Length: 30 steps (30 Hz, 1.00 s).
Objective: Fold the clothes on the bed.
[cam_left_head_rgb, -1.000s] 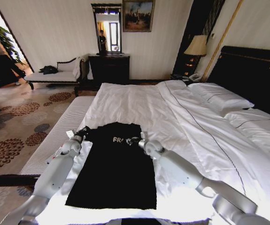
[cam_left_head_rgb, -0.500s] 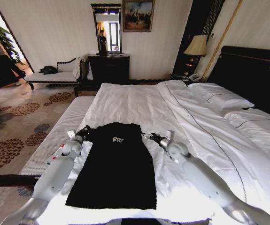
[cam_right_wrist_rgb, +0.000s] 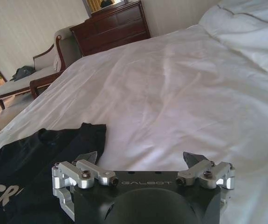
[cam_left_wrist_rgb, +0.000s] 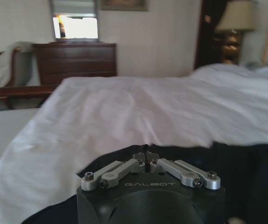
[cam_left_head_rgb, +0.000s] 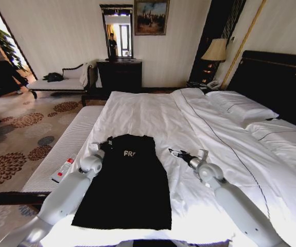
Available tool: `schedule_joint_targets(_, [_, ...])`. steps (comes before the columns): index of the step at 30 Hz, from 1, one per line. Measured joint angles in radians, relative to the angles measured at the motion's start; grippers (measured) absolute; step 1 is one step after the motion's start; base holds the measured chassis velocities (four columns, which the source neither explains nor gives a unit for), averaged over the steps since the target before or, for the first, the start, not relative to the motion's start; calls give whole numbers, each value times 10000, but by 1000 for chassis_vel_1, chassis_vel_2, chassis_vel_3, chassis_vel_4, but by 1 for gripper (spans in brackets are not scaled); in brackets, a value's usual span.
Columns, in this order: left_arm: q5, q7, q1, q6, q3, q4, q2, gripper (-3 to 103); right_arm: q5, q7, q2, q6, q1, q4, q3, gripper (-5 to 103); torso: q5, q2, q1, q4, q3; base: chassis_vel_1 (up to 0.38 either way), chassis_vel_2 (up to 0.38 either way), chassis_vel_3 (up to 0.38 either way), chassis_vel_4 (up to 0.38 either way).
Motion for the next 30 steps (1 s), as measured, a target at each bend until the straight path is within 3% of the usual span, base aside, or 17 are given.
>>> schedule_joint_targets(9, [437, 87, -195, -11, 1702, -130, 297, 0, 49, -15, -161, 1, -94, 150, 281, 100, 0, 0, 0, 0, 1, 0, 0, 0, 0])
schedule_joint_targets(17, [575, -108, -75, -23, 1989, 93, 278, -3, 64, -22, -192, 1, 51, 107, 151, 100, -2, 0, 0, 2, 1, 0, 0, 0, 0])
schedule_joint_targets(20, [299, -311, -55, 64, 1619, 177, 162, 7, 29, -28, -152, 5, 89, 37, -8, 100, 0, -1, 1, -1, 1, 0, 0, 0, 0])
schedule_joint_targets(21, [177, -353, -7, 92, 1319, 195, 143, 17, -9, -30, -119, 18, 126, -16, -126, 100, -1, 0, 1, -1, 1, 0, 0, 0, 0])
schedule_joint_targets(23, [110, -375, 23, 102, 1135, 196, 139, 17, -32, -33, -105, 25, 155, -46, -197, 100, -1, 0, 1, 0, 1, 0, 0, 0, 0])
schedule_joint_targets(26, [-273, -517, 145, 197, 423, 110, 163, 33, -124, -96, -74, 84, 367, -232, -546, 100, -2, 0, 2, 1, 2, 0, 0, 0, 0])
schedule_joint_targets(30, [-737, -570, 218, 289, -162, -5, 219, 44, -151, -157, -80, 134, 693, -472, -931, 100, 0, 0, 1, 1, 1, 0, 0, 0, 0])
